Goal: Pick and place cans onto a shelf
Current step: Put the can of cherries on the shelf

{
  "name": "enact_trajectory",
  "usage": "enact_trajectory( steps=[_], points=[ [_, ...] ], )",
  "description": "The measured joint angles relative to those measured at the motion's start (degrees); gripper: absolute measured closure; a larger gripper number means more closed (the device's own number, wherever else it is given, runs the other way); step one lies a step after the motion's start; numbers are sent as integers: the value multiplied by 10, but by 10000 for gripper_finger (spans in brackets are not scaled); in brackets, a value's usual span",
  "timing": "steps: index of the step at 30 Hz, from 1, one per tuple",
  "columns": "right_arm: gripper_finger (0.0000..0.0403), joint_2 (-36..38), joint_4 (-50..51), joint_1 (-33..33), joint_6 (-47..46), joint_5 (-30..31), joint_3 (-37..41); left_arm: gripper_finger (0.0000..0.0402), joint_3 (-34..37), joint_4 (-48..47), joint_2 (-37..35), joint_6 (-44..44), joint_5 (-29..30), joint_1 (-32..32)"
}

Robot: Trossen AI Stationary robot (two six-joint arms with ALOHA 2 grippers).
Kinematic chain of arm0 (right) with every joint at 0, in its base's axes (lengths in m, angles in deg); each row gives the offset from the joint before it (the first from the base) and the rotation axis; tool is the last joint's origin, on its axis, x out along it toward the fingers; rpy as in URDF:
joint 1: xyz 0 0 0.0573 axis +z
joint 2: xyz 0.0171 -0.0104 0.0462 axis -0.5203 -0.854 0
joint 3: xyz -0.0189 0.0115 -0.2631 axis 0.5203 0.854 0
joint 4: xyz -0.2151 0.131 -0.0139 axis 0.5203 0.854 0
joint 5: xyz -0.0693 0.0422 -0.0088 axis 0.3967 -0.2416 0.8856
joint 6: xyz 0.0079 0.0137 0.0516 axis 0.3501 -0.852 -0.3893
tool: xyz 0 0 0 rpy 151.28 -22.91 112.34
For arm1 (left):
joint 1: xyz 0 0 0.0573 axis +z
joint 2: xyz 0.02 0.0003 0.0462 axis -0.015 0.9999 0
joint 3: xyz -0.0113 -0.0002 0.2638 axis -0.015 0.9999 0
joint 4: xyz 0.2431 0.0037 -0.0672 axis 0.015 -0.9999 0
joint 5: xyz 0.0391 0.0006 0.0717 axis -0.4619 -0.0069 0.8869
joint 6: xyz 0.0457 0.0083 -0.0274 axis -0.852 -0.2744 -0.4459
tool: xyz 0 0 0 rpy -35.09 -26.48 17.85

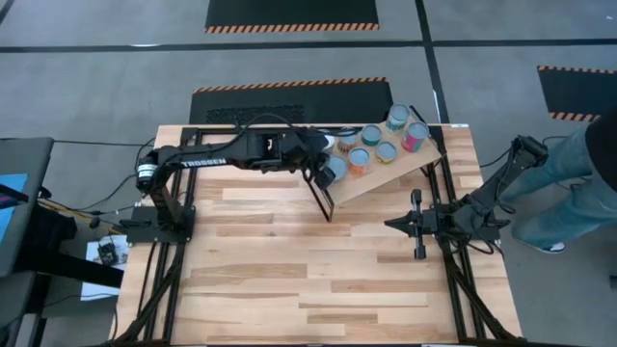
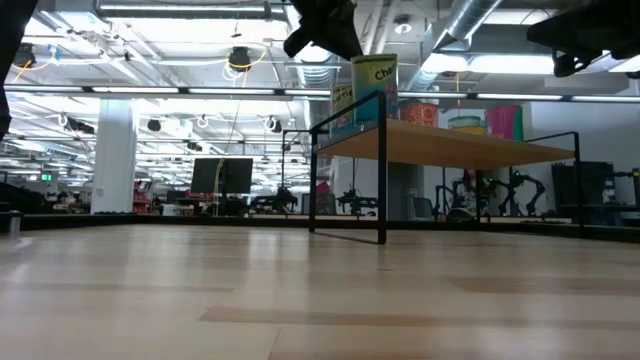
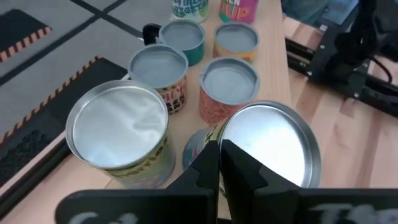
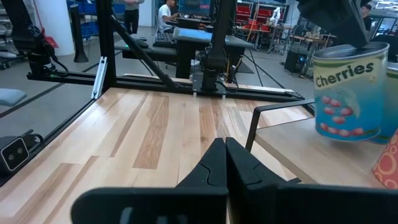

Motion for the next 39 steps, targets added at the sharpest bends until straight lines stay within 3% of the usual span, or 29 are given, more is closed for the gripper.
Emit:
enact_trajectory(
  steps=[28,35,39],
  points=[
    [397,0,0,1,0,-2,0,383,0,3,26,-29,22,4],
    [397,0,0,1,0,-2,0,383,-38,-1,27,-56,30,3],
    [397,0,0,1,0,-2,0,385,-55,-5,26,-103,-21,-9]
  ],
)
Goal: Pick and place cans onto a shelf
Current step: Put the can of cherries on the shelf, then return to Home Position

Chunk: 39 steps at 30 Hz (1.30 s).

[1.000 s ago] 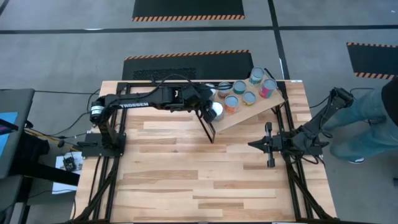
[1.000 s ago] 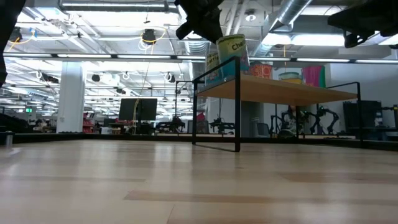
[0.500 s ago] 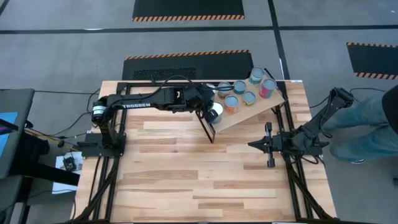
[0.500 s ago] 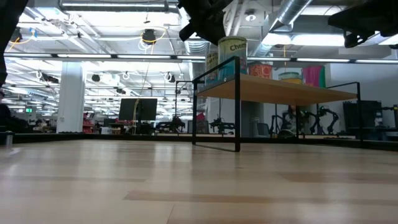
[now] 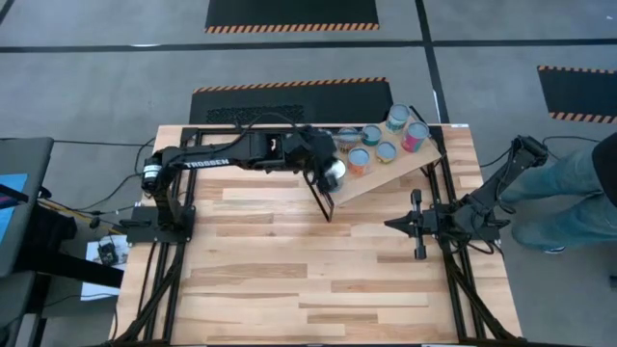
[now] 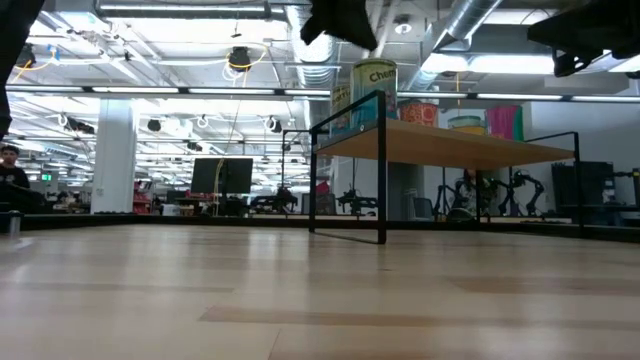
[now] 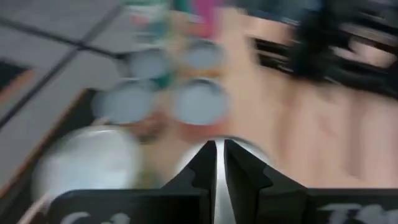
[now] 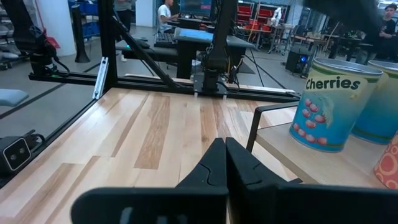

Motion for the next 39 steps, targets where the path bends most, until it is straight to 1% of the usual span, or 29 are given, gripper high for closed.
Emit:
enact_trajectory(
  steps=[2,4,7,9,10,14,19,22,34,39],
  points=[
    [397,0,0,0,0,0,0,392,0,-6,0,-21,-34,-11],
    [397,0,0,0,0,0,0,399,3,-5,8,-31,-35,-20],
    [397,0,0,0,-3,0,0,401,9,-24,17,-32,-29,-21],
    [397,0,0,0,-4,0,0,401,6,-8,28,-32,-25,-18],
    [397,0,-1,1,-4,0,0,401,8,-18,30,-31,-21,-16],
    [397,0,-1,1,-4,-1,0,401,6,-3,39,-33,-6,-13],
    [397,0,0,1,-4,0,0,401,6,1,39,-35,-7,-12],
    [397,0,2,1,-4,0,0,401,4,-3,39,-41,8,-12],
    [397,0,0,1,-4,0,0,401,3,-2,39,-45,21,-10],
    [397,0,0,1,-4,0,0,401,3,6,38,-61,33,-10]
  ],
)
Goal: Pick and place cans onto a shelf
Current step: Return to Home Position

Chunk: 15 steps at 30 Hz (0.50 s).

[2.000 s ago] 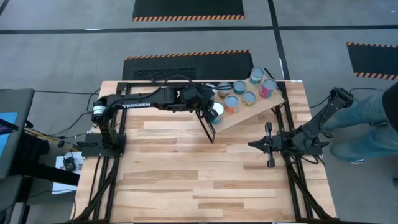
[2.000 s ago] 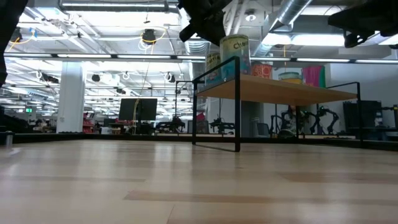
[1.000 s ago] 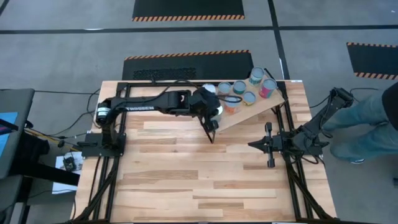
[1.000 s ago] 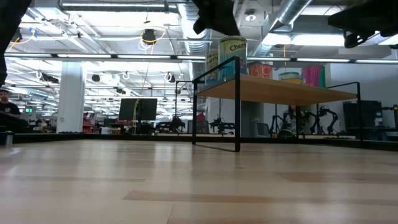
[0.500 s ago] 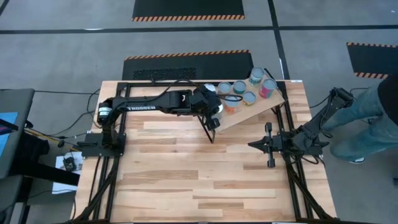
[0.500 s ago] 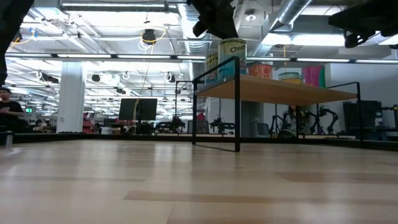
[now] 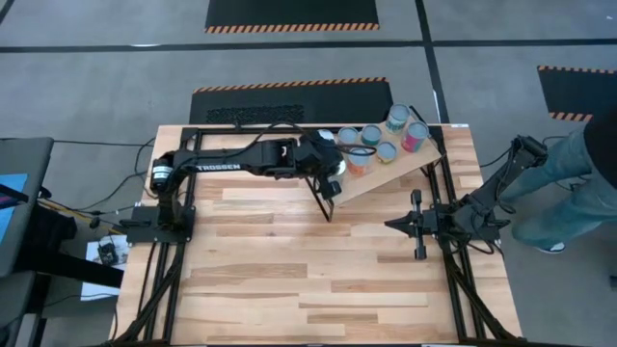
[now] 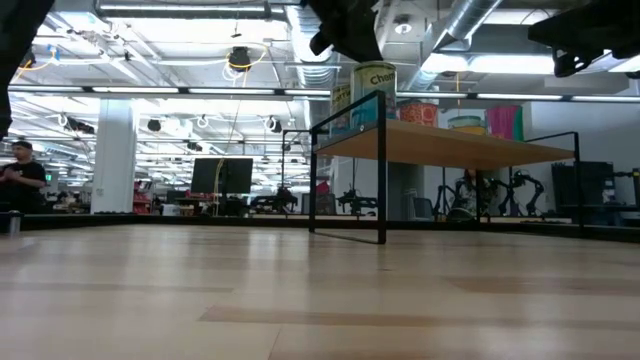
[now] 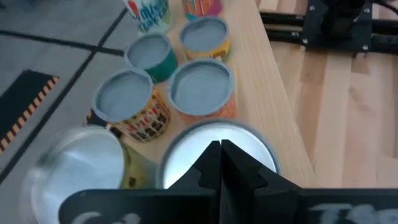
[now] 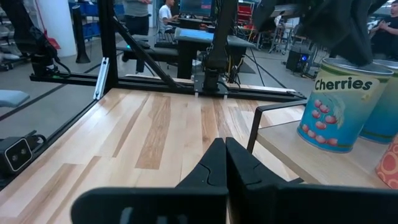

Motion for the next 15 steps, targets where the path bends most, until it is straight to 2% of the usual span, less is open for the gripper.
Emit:
enact_trajectory(
  steps=[8,15],
  points=[
    [397,0,8,0,4,0,0,401,20,17,-28,-42,3,-28],
    [397,0,17,0,4,0,0,401,156,154,-90,-61,-49,-49]
  ],
)
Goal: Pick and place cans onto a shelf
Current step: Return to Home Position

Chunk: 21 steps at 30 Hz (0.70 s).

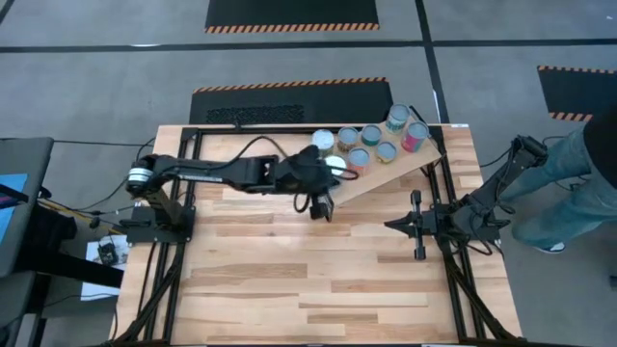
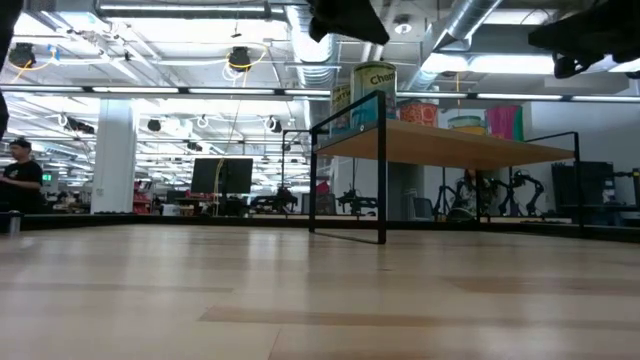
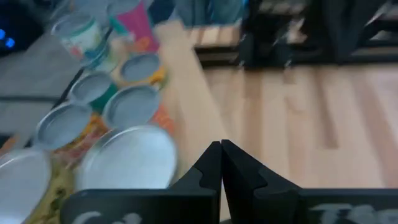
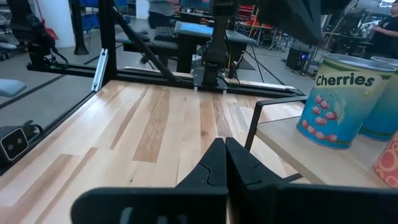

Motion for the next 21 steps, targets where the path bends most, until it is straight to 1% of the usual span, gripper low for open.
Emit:
enact_trajectory(
  steps=[2,4,8,11,13,15,18,21],
  points=[
    [398,0,2,-1,-1,-21,0,401,55,50,-28,-5,-22,-2],
    [399,-1,-2,-9,12,-61,0,401,112,106,-60,-11,-44,-7],
    [399,-3,-14,-49,63,-114,0,401,227,194,-137,-20,-73,-15],
    [399,-3,-28,-104,95,-189,0,401,313,247,-195,-23,-91,-17],
    [400,-2,-32,-147,100,-245,0,401,367,300,-233,-23,-103,-17],
    [400,3,-30,-194,101,-288,0,401,421,343,-272,-22,-107,-17],
    [400,10,-30,-255,101,-317,0,401,496,397,-322,-20,-108,-17],
    [399,21,-13,-298,101,-334,0,401,556,436,-371,-17,-114,-16]
  ],
)
